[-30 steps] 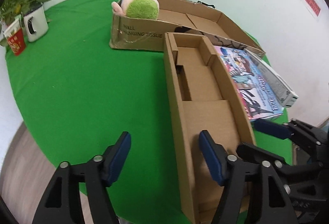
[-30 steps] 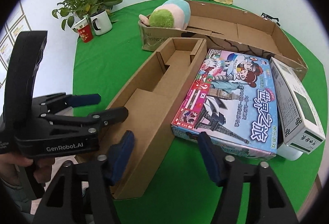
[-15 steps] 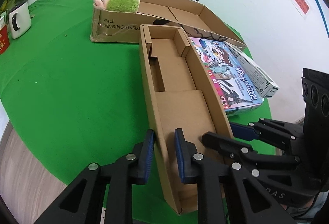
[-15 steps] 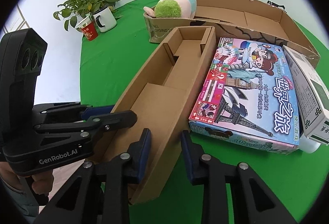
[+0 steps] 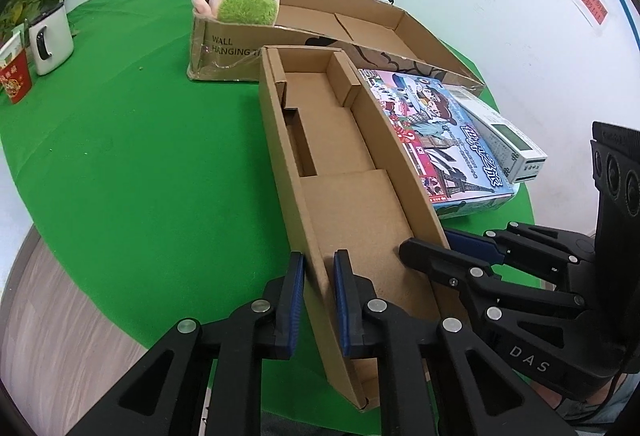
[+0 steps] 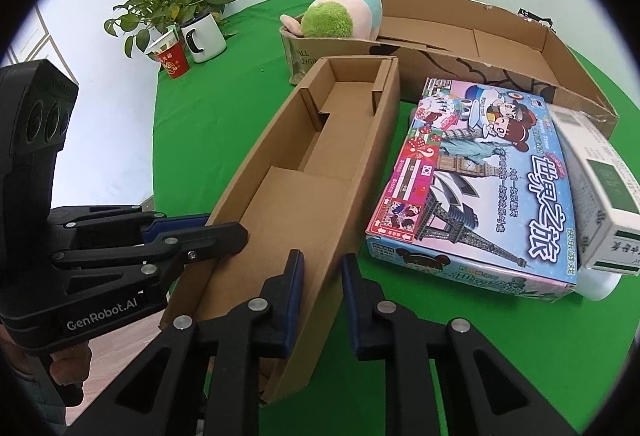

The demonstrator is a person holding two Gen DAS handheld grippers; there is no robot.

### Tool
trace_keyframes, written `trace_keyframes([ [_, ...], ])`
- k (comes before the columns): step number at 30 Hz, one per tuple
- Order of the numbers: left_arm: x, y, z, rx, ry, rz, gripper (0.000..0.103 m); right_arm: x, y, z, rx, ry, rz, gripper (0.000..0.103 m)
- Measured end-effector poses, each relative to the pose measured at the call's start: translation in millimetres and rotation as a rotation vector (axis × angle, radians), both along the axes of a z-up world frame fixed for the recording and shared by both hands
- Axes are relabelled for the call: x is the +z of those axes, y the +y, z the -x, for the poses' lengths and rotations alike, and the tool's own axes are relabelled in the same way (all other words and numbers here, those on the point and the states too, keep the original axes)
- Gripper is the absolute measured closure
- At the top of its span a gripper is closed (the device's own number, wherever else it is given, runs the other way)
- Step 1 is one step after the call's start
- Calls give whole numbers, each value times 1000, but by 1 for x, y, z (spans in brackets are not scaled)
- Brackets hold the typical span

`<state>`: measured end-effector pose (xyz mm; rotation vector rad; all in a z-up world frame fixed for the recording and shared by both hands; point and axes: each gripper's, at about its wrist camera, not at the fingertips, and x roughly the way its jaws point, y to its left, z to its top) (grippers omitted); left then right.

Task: Organize objects
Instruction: 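Lift the cardboard divider with the left gripper and carry it over the large box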

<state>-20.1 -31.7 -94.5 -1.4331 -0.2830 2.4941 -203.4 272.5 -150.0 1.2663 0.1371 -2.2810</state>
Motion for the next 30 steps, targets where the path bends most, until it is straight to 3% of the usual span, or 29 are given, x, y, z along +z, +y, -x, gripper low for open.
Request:
trace_keyframes([
  [17, 56, 25, -10, 39, 144, 42, 91, 41, 21, -7, -29, 127, 98, 86],
  [30, 110, 55, 35, 20, 298, 112, 91, 87, 38, 26, -84, 270, 114, 88],
])
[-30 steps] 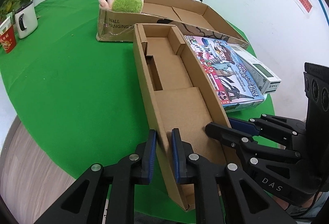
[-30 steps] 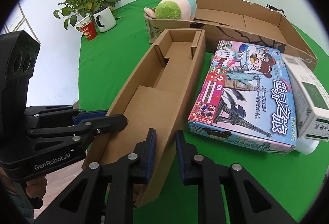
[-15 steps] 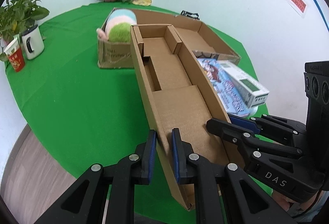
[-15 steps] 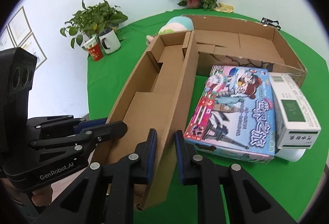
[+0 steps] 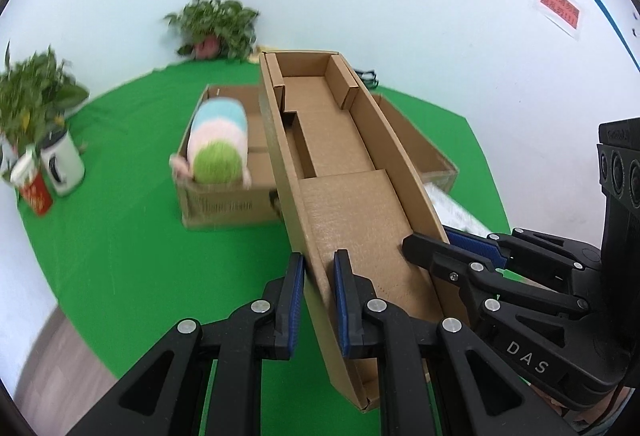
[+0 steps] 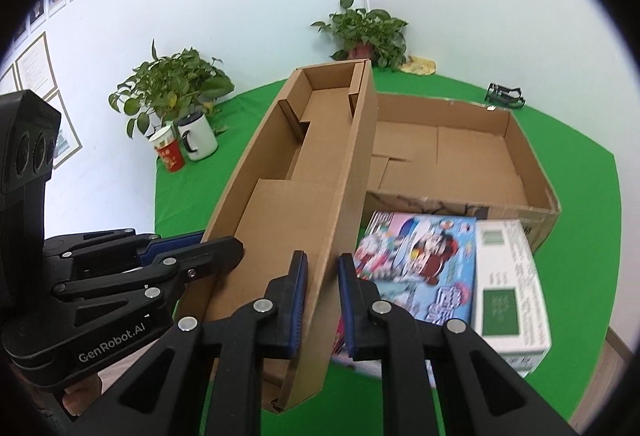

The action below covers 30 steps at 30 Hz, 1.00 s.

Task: Organize objects
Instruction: 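Lift the cardboard divider with the left gripper and carry it over the large box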

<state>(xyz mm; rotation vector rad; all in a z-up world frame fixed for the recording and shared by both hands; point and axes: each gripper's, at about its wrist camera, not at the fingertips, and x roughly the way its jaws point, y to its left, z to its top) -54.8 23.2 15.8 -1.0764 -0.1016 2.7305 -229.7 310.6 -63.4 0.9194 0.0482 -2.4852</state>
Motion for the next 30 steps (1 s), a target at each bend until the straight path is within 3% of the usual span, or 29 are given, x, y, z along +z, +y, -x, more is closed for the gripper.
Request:
trace_keyframes([
  [8, 37, 10, 49, -34, 88, 17, 91, 31, 10, 40, -44, 63, 7, 88],
  [21, 98, 3, 123, -8, 198, 42, 92, 82, 3, 108, -45, 138, -14, 89],
  [26, 109, -2, 155, 1, 201, 56, 92, 92, -1, 138, -38, 120, 7, 89],
  [30, 100, -10, 196, 19, 151, 57, 93, 84, -9, 166, -38, 78, 0, 89],
])
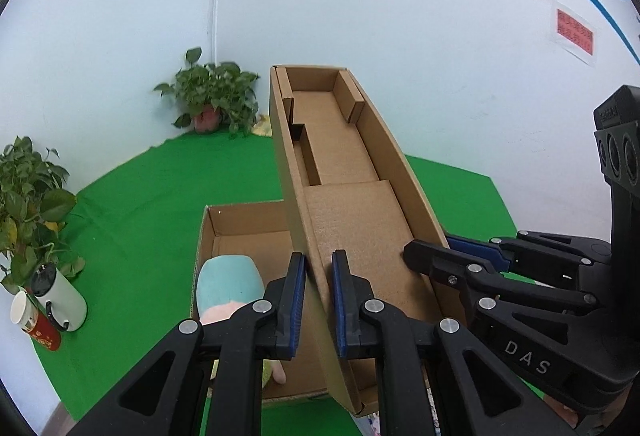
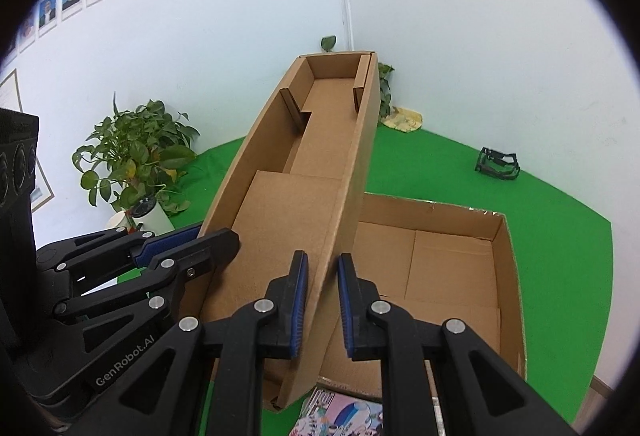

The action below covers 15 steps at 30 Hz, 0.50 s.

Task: Organize objects
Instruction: 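Lift the cardboard divider with the left gripper and carry it over the large box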

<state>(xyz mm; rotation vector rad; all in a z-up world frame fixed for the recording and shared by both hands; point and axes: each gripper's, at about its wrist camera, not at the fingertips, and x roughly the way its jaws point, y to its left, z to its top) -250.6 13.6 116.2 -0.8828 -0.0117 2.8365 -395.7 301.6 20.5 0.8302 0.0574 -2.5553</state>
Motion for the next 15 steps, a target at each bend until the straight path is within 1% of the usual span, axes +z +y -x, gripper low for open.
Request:
trace_keyframes([
  [2, -10, -4, 17, 8, -26, 3, 93, -11, -1, 18, 3, -51, 9, 89],
  [6, -42, -10, 53, 24, -111, -8, 93, -39, -2, 50, 24, -152, 39, 89],
  [12, -109, -15, 85, 39, -235, 11, 93, -90, -10, 78, 29, -262, 11, 90],
  [15, -141, -17, 95, 47, -288, 7, 94, -115, -13, 92, 27, -344, 12, 90],
])
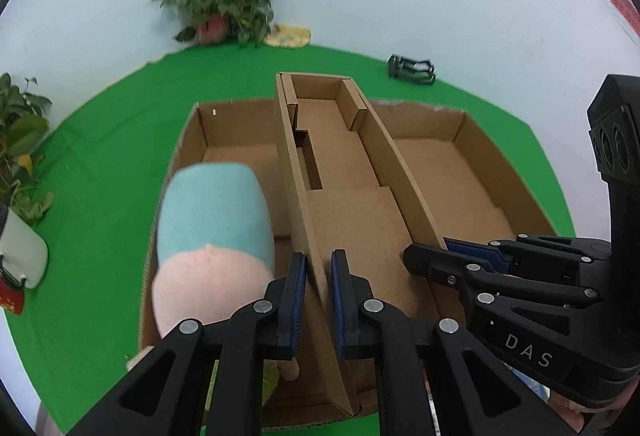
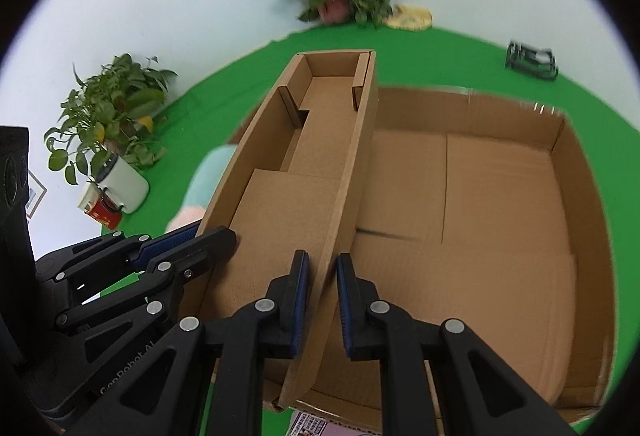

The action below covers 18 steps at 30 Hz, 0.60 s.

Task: Organize objects
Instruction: 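Lift the cardboard divider with the left gripper and carry it over the large box, then lower the divider into the box beside the plush toy and open the left gripper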

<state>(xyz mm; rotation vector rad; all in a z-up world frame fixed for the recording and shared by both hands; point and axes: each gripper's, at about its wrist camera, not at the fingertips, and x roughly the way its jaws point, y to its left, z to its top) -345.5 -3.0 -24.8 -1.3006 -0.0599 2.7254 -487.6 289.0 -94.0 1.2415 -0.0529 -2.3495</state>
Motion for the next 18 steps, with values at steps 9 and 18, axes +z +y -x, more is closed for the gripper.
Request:
trace_keyframes([
  [9, -53, -7, 15, 34, -82, 23, 94, -43, -5, 16, 31, -168, -17, 89],
  [18, -54, -14, -9, 45, -75, 19, 93, -44, -1, 19, 60, -232, 48, 76],
])
